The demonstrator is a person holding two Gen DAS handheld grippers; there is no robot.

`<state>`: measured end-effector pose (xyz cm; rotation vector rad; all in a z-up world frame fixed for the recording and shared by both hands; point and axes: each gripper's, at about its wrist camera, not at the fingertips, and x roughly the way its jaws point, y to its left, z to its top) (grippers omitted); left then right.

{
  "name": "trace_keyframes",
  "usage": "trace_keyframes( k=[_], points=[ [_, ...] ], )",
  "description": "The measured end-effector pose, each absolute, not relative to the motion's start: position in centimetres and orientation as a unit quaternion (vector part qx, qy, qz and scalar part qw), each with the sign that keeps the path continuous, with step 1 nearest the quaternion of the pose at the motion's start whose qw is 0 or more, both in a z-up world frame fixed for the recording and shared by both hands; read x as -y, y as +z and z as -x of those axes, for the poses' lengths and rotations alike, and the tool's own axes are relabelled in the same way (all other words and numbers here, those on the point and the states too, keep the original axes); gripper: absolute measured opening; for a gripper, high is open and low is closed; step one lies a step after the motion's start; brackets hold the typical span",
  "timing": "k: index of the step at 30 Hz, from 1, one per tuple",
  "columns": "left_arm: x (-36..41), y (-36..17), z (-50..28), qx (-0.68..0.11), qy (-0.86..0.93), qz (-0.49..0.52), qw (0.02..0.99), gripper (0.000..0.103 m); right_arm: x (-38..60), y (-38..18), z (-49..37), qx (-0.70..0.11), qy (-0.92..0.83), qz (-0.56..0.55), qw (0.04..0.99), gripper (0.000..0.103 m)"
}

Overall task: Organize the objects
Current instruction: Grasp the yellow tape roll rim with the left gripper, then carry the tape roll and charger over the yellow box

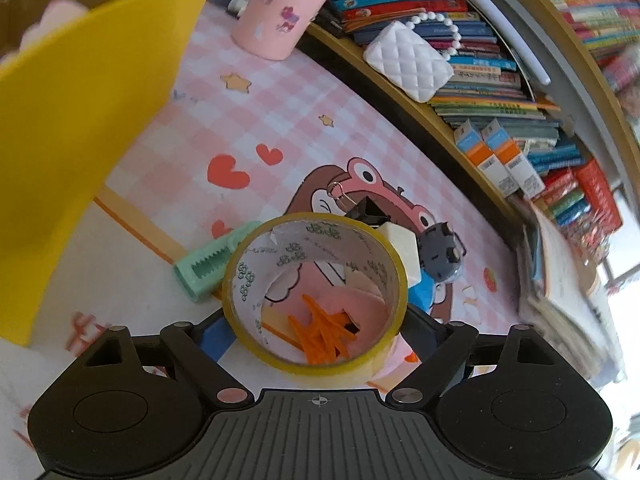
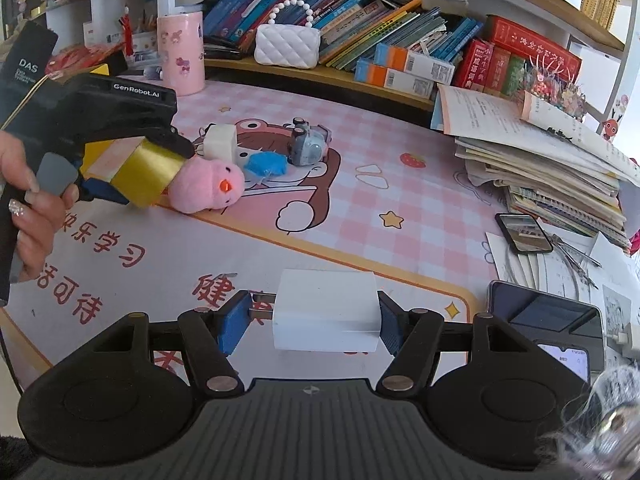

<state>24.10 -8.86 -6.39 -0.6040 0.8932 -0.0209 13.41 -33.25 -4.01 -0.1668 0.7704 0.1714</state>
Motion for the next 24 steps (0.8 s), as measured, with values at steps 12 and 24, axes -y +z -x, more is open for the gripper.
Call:
trace_keyframes(
  k=[12,24],
  points=[
    [8.6,-2.1,-16.7,-0.357,-0.095,0.190,0.910,0.087,29.8,-3.6,-12.4,-0.369,0.110,0.087,0.919,0.063],
    [3.1,-2.8,-10.6,-0.382,-0.113,0.189,0.898,0.087,23.2,-3.2,-10.2,-0.372,0.149,0.096,0.911,0.063]
  ],
)
